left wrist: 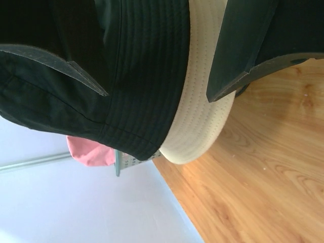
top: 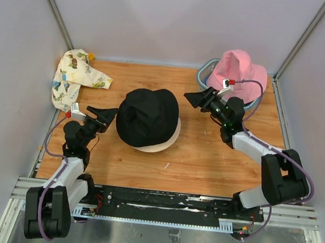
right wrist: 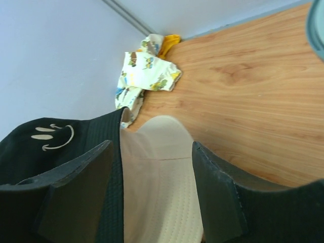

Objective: Stack the hats
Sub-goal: Move the bin to the center of the board, then stack the hat on the hat.

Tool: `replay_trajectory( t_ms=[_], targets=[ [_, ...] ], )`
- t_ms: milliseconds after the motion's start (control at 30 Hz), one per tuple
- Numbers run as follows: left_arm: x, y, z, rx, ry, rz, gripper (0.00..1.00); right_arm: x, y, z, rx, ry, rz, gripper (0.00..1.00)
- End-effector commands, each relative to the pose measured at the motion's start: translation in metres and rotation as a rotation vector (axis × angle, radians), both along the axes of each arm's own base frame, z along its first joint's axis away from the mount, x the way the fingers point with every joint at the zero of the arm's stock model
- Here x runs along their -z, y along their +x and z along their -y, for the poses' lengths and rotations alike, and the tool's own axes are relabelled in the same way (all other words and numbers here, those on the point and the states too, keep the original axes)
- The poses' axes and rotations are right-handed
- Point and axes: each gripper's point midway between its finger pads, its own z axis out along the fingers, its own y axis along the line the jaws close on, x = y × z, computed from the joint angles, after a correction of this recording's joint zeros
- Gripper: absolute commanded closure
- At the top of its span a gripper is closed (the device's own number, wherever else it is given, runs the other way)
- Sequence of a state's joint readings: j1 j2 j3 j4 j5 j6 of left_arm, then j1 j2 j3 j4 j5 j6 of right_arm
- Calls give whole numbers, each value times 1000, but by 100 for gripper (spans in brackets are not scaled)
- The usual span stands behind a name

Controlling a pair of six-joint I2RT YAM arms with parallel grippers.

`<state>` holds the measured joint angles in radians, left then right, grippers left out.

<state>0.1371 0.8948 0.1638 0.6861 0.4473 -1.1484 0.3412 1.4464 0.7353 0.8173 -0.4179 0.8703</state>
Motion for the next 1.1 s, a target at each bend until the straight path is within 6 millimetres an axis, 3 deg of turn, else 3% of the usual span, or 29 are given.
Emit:
replay_trajectory(
  t_ms=[0,400,700,800,1067],
  targets=[
    [-18,-6,9,70,-14,93,19,-17,-9,-10,-102,138,26,35],
    [-12,-12,17,116,-45,90,20,-11,-26,-54,-232,146,17,35],
    [-9,-15,19,129,-56,90,23,-10,-33,-68,-270,161,11,37],
    [-9,-15,19,129,-57,94,26,-10,-35,-70,-276,166,9,42],
    [-13,-19,19,127,-74,111,38,-7,-37,-72,-287,186,-3,66]
  ],
)
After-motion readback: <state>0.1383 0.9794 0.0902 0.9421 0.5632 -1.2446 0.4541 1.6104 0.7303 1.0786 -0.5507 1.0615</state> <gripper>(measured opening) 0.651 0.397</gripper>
